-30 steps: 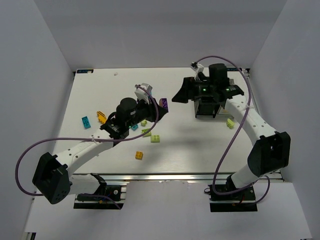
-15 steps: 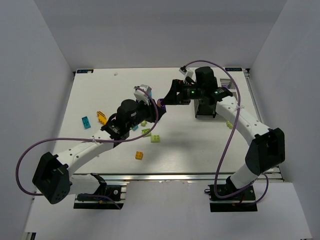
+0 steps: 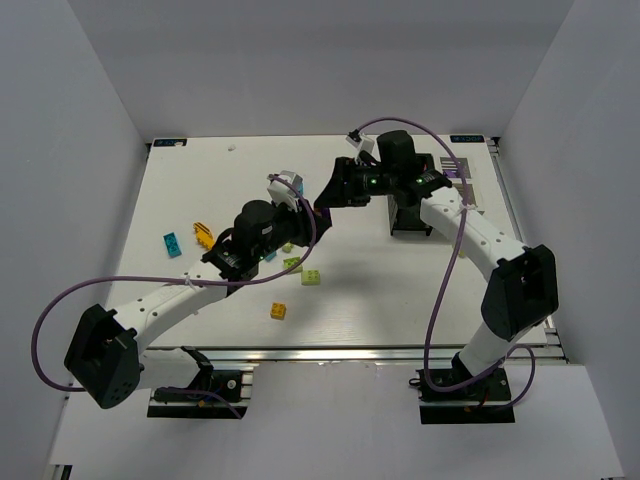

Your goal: Sort the legos into containers by color

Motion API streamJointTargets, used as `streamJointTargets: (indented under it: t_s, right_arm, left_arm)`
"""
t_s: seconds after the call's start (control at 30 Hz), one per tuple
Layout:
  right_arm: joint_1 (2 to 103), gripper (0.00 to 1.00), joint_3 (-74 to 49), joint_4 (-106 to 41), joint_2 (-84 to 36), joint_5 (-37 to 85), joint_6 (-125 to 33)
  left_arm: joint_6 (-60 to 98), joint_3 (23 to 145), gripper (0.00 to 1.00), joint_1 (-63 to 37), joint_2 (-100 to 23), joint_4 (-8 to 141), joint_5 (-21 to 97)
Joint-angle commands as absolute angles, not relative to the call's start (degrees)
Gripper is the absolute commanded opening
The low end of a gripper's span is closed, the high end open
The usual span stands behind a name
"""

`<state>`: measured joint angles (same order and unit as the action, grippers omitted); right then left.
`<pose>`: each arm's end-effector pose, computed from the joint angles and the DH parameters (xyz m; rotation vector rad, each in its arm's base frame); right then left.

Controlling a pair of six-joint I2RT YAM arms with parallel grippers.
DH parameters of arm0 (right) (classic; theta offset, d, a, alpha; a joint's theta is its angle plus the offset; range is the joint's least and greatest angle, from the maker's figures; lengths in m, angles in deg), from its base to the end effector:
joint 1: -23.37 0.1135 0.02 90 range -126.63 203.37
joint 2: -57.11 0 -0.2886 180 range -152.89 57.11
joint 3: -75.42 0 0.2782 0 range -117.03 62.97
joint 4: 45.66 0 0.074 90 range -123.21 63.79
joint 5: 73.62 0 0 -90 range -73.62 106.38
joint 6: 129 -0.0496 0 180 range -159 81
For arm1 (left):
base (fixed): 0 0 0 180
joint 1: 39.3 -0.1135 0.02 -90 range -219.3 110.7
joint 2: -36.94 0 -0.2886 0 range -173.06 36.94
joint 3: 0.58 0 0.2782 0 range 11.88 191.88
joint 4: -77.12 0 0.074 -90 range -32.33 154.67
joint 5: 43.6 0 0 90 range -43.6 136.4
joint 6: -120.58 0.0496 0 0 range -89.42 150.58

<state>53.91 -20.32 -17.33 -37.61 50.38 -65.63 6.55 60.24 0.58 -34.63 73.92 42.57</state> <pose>0.3513 0.2394 0.3533 -0.4734 2.1345 1.2035 0.2449 -0.2090 0.3056 0.3107 1.8721 -0.8389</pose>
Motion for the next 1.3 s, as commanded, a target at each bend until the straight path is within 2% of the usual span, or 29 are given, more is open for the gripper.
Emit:
streamJointTargets:
  t_s: [0.0,0.3,0.43,0.57,0.6,0.63,0.67,0.7,1.07,1.27]
  right_arm:
    - [54.6,0.65,-22.7,-19.9,-38.3,50.4,-65.5]
    - [55.6,0.51,-22.6,-20.0,-38.8,51.2,-64.8]
    - [55.6,0.34,-22.3,-20.8,-38.8,52.4,-64.4]
    - [55.6,0.18,-21.8,-21.8,-38.3,52.8,-63.7]
    - [55.7,0.15,-21.7,-22.0,-38.2,52.7,-63.4]
    - [55.6,0.10,-21.6,-22.0,-37.9,52.7,-62.4]
    - [55.6,0.00,-21.7,-22.2,-37.7,52.5,-61.9]
    - [55.5,0.00,-21.8,-22.1,-37.7,52.2,-61.2]
    - [51.4,0.00,-21.1,-21.1,-35.4,49.7,-49.0]
    - [41.1,0.00,-22.7,-18.8,-34.7,53.4,-36.4]
  left_arm:
    - [6.1,59.8,0.08,0.8,-32.3,75.1,42.8]
    - [5.7,60.0,0.09,0.8,-32.3,74.9,43.2]
    - [5.1,60.3,0.15,0.8,-32.2,74.1,44.4]
    - [3.1,60.3,0.46,0.8,-31.4,72.0,48.5]
    - [2.6,59.7,0.56,0.8,-30.9,71.8,50.3]
    - [2.2,59.4,0.60,0.8,-30.3,71.7,51.1]
    - [1.7,59.1,0.63,0.8,-29.3,71.4,51.8]
    - [1.3,58.8,0.68,0.8,-28.9,71.2,52.9]
    - [-1.9,55.8,0.85,0.8,-22.6,67.4,54.8]
    - [-6.0,53.6,0.97,0.5,-17.8,60.9,61.2]
